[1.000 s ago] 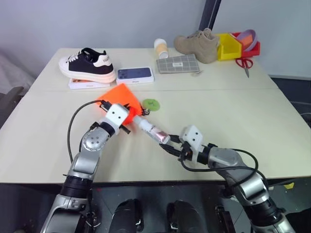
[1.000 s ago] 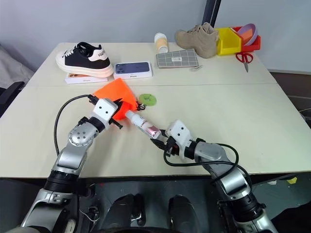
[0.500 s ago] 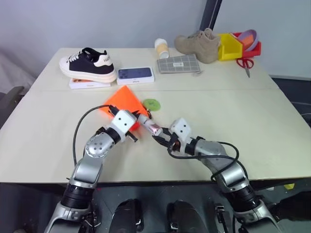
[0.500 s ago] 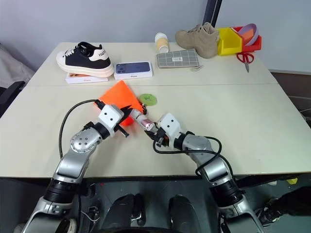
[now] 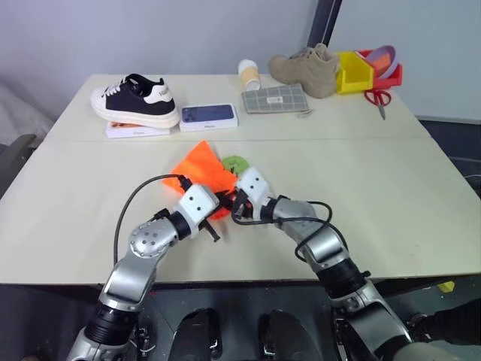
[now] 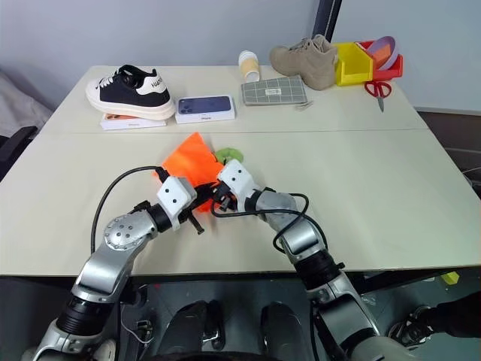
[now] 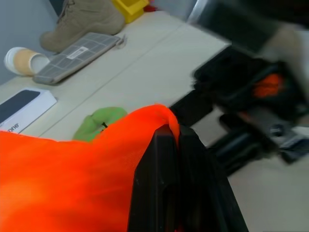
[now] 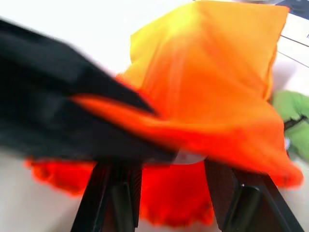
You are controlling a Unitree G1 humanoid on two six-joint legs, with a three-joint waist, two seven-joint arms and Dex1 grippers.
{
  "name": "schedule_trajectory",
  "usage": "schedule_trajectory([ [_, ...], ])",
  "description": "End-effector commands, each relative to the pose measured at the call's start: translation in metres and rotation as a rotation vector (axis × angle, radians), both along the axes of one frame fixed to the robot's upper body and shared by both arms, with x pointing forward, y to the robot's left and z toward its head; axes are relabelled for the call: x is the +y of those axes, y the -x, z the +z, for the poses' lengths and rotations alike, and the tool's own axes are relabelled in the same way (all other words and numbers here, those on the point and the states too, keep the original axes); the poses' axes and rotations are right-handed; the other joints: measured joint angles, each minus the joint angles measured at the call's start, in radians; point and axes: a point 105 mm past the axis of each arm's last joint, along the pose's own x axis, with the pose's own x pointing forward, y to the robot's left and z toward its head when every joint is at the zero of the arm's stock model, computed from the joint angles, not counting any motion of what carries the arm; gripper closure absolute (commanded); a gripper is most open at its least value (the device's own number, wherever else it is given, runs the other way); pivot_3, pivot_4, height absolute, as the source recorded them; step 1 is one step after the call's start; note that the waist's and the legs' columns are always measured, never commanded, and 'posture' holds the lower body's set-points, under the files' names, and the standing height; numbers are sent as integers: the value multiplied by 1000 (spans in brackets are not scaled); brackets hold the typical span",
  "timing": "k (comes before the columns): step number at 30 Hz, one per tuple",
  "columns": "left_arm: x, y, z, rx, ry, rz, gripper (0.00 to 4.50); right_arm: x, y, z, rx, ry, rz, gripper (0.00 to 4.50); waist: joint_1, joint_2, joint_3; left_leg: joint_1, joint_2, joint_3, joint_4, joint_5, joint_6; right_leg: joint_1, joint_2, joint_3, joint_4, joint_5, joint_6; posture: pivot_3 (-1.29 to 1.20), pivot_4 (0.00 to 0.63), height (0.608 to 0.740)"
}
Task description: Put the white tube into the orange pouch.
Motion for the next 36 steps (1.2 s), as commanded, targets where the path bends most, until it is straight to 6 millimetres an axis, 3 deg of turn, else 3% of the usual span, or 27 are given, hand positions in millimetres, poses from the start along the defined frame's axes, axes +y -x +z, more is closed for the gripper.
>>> schedule_trajectory([
  [1,5,4,11,-34,7,-2,4500,7,5,17,-44,-30,46,2161,0,0,0,0,0,0,0,0,0,0,0,0,0,0,0,0,150,740],
  [2,7,4,11,-32,5,4,4500,6,7,18,-42,-31,50,1901,0,0,0,0,0,0,0,0,0,0,0,0,0,0,0,0,150,740],
  [5,15,3,9,-24,-7,18,4500,-1,15,20,-44,-26,60,326,-1,0,0,0,0,0,0,0,0,0,0,0,0,0,0,0,150,740],
  [6,19,3,8,-22,-14,24,4500,-4,18,20,-45,-21,65,18,-1,0,0,0,0,0,-1,-1,0,0,0,0,0,0,0,0,150,740],
  [11,37,2,6,-8,-42,42,4500,-22,41,26,-13,-47,122,18,-1,0,0,0,0,0,-1,-4,1,-1,-1,0,0,-1,-2,0,150,740],
  [14,60,13,5,32,-69,22,4500,-41,53,31,23,-89,149,18,-3,0,0,0,0,0,-1,-4,1,-1,-1,0,0,-2,-4,0,150,740],
  [18,83,25,0,97,-106,13,4500,-51,41,33,3,-78,89,18,-20,0,0,0,0,-1,-3,-4,0,-2,-1,0,-1,-2,-5,0,150,740],
  [25,90,27,-6,143,-119,-2,4500,-50,-1,37,-75,-49,-53,18,-25,0,0,0,0,-1,-3,-4,0,-4,-1,0,-3,-2,-6,0,150,740],
  [28,87,30,-8,190,-83,-29,3585,-43,-11,35,-133,0,-48,0,-25,0,0,0,0,0,-4,-4,-1,-3,-1,0,-4,-2,-6,0,150,740],
  [32,85,30,-3,211,-22,-25,1561,-29,-25,28,-221,123,16,0,-28,0,0,0,0,1,-4,-1,-3,-2,-1,0,-3,-1,-5,0,150,740],
  [36,89,27,6,225,75,-2,1561,-25,-38,24,-256,185,27,0,-27,0,0,0,0,1,-4,1,-3,-2,0,0,-3,0,-2,0,150,740],
])
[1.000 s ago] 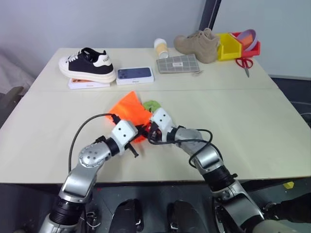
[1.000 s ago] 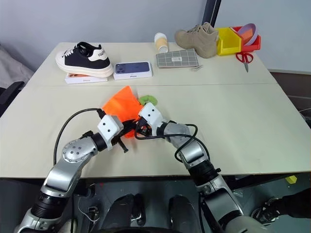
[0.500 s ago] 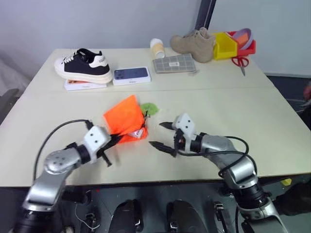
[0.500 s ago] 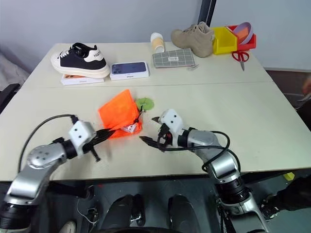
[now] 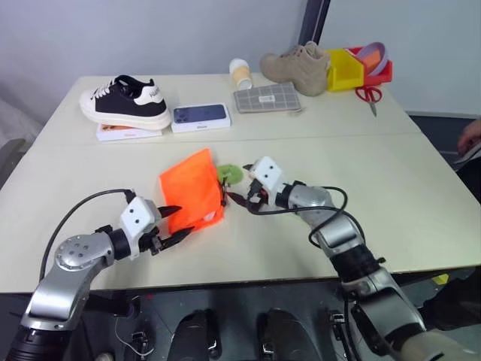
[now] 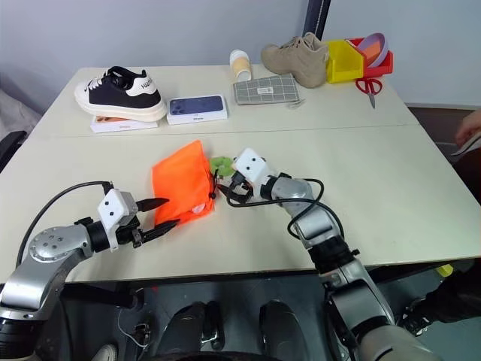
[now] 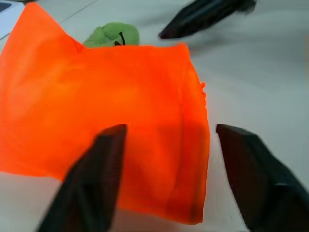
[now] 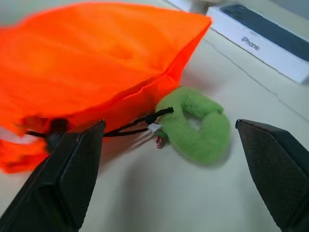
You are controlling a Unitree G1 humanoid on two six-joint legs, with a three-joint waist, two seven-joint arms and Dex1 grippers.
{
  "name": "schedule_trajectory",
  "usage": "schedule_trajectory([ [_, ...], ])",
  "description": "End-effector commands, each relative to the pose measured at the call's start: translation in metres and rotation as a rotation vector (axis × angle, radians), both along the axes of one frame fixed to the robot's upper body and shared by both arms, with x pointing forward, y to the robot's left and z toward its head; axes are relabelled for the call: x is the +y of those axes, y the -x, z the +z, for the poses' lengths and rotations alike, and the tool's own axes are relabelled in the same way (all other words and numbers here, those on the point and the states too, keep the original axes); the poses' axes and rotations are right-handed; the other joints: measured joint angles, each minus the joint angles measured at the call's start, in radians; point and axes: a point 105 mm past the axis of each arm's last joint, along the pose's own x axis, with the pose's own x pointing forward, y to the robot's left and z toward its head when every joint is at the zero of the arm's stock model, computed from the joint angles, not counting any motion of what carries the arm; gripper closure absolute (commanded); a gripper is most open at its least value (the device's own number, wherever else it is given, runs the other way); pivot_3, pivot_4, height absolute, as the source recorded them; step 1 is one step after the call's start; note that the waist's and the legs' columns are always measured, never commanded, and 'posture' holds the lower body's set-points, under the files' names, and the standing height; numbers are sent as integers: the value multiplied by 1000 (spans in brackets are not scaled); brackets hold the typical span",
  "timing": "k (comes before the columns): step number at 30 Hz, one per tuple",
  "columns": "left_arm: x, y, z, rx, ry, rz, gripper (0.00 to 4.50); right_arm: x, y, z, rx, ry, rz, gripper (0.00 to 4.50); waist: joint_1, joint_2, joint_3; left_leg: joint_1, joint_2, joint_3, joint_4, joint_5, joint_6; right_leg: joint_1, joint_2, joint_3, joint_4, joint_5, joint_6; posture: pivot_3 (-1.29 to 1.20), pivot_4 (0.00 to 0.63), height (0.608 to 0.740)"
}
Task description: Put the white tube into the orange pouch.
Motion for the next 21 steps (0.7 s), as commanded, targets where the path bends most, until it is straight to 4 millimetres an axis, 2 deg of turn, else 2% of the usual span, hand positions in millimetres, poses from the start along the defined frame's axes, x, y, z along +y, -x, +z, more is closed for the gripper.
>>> schedule_trajectory([
  [1,5,-1,21,-35,72,25,1561,7,-9,6,-86,65,38,0,0,0,0,0,0,0,0,0,0,0,0,0,0,0,0,0,150,740],
  [7,11,-2,26,-34,112,58,1561,3,-22,-12,-136,222,69,0,1,0,0,0,0,1,1,1,-1,1,0,0,0,0,1,0,150,740],
  [10,11,-2,26,-37,118,70,1508,1,-28,-15,-154,253,56,880,1,0,0,1,0,1,1,1,-2,1,0,0,1,0,1,0,150,740],
  [13,10,-2,25,-37,123,75,1508,-2,-32,-15,-166,251,30,2400,2,0,0,1,0,1,1,1,-3,1,0,0,1,0,1,0,150,740],
  [14,10,-2,25,-37,125,75,1508,-2,-33,-14,-171,250,24,3029,2,0,0,1,0,1,1,0,-4,1,0,0,1,0,1,0,150,740],
  [15,9,-2,25,-37,127,75,1508,-3,-33,-14,-176,248,16,3345,2,0,0,1,0,1,1,0,-4,1,0,0,1,0,1,0,150,740],
  [17,8,-3,25,-38,131,75,1508,-5,-35,-12,-191,249,-1,4454,1,0,0,1,0,1,1,0,-5,1,0,0,1,0,1,0,150,740],
  [21,6,-7,30,-52,151,73,1508,-14,-34,-6,-230,254,-24,4454,2,0,0,1,0,1,1,0,-5,1,0,0,1,0,1,0,150,740],
])
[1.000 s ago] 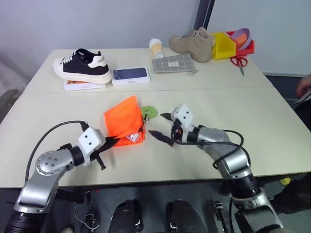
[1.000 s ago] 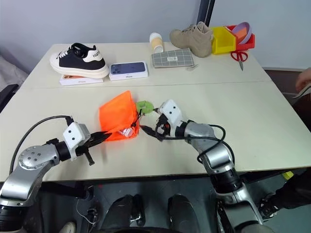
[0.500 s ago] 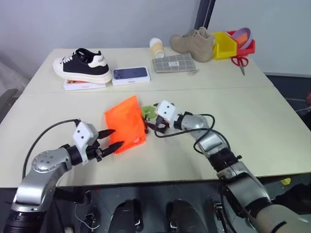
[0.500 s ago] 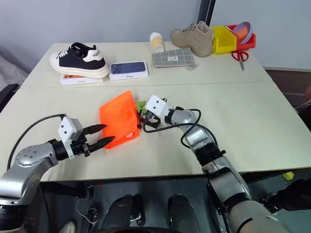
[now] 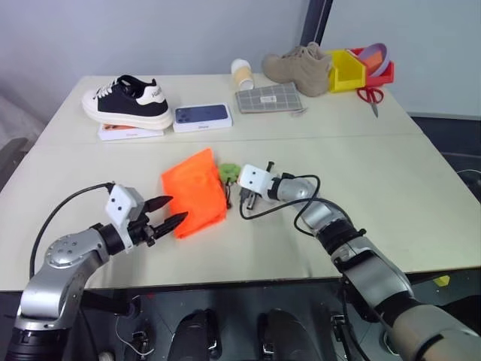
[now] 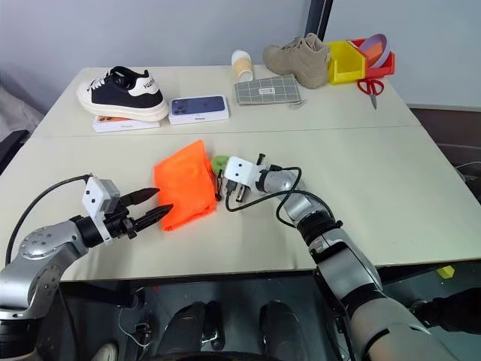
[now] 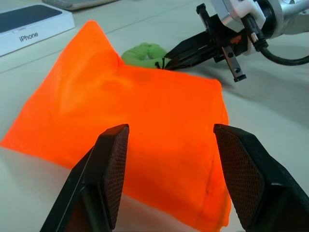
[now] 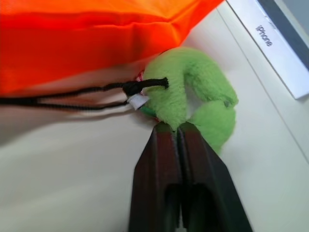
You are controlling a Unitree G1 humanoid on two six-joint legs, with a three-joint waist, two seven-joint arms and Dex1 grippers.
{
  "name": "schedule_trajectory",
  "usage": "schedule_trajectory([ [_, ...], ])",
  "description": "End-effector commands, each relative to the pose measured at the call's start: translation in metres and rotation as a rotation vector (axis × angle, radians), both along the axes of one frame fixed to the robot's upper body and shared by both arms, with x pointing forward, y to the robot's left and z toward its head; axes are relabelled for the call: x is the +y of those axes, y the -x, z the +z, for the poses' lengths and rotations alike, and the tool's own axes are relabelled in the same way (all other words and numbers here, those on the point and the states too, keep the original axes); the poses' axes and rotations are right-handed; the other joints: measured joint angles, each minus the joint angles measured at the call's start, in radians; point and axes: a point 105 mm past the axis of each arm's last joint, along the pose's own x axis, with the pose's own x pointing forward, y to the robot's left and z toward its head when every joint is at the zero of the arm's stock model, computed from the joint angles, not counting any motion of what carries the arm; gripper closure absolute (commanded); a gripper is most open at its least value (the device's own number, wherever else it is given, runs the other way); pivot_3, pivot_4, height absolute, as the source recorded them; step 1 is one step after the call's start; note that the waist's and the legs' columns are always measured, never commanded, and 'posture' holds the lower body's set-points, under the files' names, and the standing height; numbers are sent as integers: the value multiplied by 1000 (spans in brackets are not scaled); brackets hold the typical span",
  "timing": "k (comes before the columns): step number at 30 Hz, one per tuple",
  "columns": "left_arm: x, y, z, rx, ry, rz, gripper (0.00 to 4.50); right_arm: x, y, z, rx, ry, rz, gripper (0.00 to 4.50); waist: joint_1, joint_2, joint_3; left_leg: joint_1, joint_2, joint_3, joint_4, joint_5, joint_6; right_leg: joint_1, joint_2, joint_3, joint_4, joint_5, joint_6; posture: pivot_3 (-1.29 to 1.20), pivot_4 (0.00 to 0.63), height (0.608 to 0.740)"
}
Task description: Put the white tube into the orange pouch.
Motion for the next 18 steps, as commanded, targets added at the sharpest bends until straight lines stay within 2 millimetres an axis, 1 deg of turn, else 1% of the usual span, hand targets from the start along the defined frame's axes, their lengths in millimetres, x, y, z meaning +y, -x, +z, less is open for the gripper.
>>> schedule_trajectory([
  [1,-5,-2,17,-61,30,-14,1508,-10,-1,20,-74,-24,-20,4454,1,0,0,0,0,0,0,0,0,0,0,0,0,0,0,0,150,740],
  [3,-7,-4,21,-70,46,-15,1508,-17,5,28,-86,-50,-25,4454,3,0,0,0,0,0,0,0,0,0,0,0,0,0,0,0,150,740],
  [6,-11,-6,28,-82,73,-20,1508,-29,22,41,-83,-123,-27,4454,1,0,0,0,0,0,0,0,0,0,0,0,0,0,0,0,150,740],
  [9,-15,-9,30,-79,85,-35,1508,-42,48,57,-31,-260,-35,4454,0,0,0,0,0,0,-1,0,0,0,0,0,0,0,0,0,150,740],
  [12,-21,-10,26,-40,102,-76,1508,-54,69,64,-7,-298,-55,4454,0,0,0,0,0,-1,-1,0,0,0,0,0,0,0,0,0,150,740],
  [13,-24,-10,25,-29,110,-94,989,-57,73,66,-7,-311,-71,4500,1,0,0,0,0,-1,-1,0,0,0,0,0,0,0,0,0,150,740],
  [14,-27,-11,25,-23,115,-109,751,-60,76,69,-8,-326,-86,4500,1,0,0,0,0,-1,-1,0,0,0,0,0,0,0,0,0,150,740],
  [15,-29,-11,25,-21,118,-118,258,-62,79,73,-8,-341,-99,4500,1,0,0,0,0,-1,-1,0,0,0,0,0,0,0,0,0,150,740],
  [16,-30,-15,26,-21,129,-121,48,-65,81,77,-8,-367,-110,4500,1,0,0,0,0,-1,-1,0,0,0,0,0,0,-1,-1,0,150,740],
  [18,-31,-21,29,-12,167,-125,48,-68,85,84,-9,-406,-128,4500,2,0,0,0,0,-1,-1,-1,1,0,0,0,0,-2,-3,0,150,740],
])
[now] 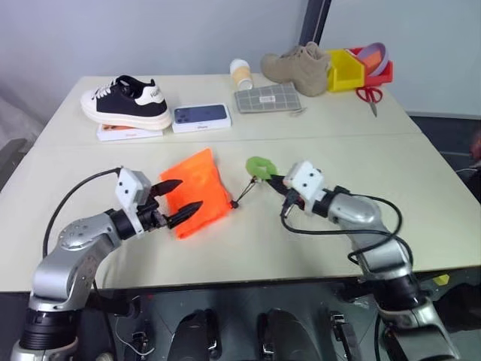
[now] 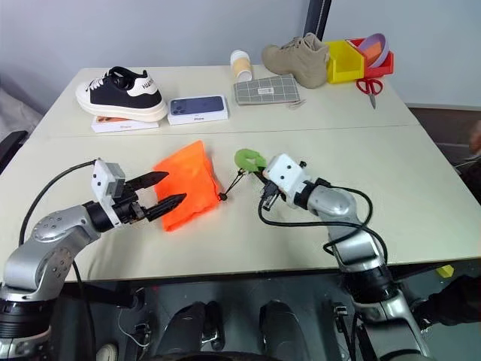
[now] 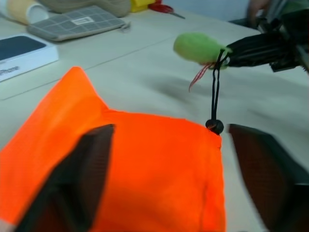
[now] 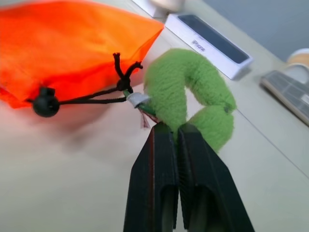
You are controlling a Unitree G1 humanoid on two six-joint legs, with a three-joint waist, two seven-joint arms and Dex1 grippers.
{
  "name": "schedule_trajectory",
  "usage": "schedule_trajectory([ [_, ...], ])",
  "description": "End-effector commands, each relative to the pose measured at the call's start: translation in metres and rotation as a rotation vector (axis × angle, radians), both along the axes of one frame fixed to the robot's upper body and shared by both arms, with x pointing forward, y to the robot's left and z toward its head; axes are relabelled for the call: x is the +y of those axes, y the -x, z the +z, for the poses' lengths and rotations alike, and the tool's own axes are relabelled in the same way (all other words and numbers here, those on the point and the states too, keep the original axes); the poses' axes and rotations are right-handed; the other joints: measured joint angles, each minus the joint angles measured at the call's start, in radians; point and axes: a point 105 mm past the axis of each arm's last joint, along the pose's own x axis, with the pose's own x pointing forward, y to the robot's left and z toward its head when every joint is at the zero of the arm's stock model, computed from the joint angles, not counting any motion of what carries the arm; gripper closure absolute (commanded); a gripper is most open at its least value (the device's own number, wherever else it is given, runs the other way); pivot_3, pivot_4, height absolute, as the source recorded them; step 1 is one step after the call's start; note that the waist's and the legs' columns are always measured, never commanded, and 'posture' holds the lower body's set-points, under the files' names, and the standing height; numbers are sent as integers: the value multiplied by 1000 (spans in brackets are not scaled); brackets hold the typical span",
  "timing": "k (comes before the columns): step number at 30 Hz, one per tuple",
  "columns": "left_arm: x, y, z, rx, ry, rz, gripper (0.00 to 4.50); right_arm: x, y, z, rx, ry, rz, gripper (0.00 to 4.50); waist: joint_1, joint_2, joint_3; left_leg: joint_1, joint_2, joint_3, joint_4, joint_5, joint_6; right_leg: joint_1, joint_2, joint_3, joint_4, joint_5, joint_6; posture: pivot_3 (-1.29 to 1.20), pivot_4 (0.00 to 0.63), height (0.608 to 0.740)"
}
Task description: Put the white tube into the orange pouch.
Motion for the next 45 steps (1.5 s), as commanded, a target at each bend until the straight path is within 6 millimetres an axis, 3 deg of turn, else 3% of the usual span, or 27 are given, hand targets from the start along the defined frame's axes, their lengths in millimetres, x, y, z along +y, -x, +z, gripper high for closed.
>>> schedule_trajectory([
  [1,-4,-8,10,-6,63,-28,48,-4,8,29,-61,-75,-20,4500,1,0,0,0,0,0,0,0,1,0,0,0,0,0,0,0,150,740],
  [10,-16,-22,11,64,92,-178,48,-10,13,34,-70,-70,-52,4500,2,0,0,-1,0,0,1,1,3,0,1,0,0,1,2,0,150,740],
  [16,-44,-26,10,-9,-14,-289,48,-5,14,38,-82,-86,-46,4500,3,-1,0,-1,-1,0,1,1,4,0,1,0,0,1,3,0,150,740],
  [19,-50,-28,13,-89,-55,-259,48,-5,15,40,-85,-99,-44,4500,2,-1,0,-1,-1,0,1,1,3,0,1,0,-1,1,3,0,150,740],
  [24,-69,-24,4,-553,-409,-85,48,-1,14,48,-66,-209,-44,4500,2,-1,0,-1,-1,0,1,1,4,0,0,0,-1,1,3,0,150,740],
  [29,-81,-16,-3,-711,-471,26,48,0,13,49,-29,-264,-29,4500,6,-1,0,-1,-1,0,1,-2,9,0,0,0,-1,0,-1,0,150,740],
  [40,-101,-14,-23,-672,-382,204,48,8,15,47,23,-281,20,4500,7,-1,0,-2,-1,0,3,-3,12,1,0,0,-1,1,3,0,150,740],
  [45,-98,-16,-27,-592,-279,278,48,9,16,47,26,-275,23,4500,7,-1,0,-1,0,0,3,-3,12,1,0,0,-1,2,3,0,150,740],
])
